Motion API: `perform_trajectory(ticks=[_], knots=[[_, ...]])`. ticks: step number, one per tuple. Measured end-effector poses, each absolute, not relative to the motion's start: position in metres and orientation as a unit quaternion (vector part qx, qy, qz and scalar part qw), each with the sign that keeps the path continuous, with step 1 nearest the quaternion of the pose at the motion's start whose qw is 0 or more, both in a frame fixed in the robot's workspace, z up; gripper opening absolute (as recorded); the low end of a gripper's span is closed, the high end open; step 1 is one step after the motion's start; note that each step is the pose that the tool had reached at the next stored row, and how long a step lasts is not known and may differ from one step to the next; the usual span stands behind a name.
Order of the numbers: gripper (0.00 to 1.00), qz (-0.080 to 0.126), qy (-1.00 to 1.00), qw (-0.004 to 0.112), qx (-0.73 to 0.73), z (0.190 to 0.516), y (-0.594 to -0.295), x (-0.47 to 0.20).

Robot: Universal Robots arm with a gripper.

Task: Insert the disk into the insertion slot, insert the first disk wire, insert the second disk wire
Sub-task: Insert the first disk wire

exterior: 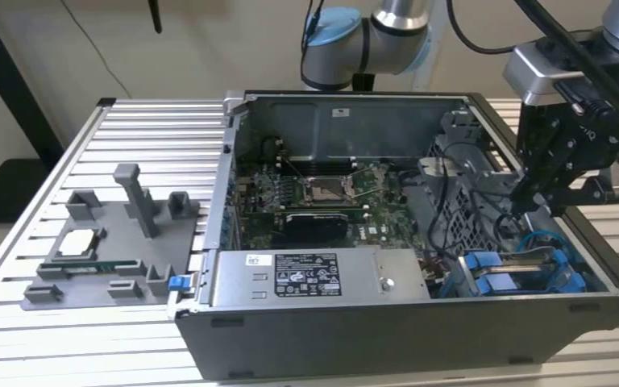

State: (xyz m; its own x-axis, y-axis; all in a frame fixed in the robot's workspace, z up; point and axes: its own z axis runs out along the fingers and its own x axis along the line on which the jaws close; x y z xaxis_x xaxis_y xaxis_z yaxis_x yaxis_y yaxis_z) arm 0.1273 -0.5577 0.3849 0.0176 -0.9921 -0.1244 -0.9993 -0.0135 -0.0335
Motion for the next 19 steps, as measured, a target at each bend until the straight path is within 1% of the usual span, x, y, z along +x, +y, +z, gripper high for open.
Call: perform_trajectory(ticks=[8,19], knots=[[0.0,0.034,0.701,0.05,-0.711,0.383,-0.562,0.137],[0.0,0.033,0.709,0.05,-0.703,0.377,-0.575,0.138]])
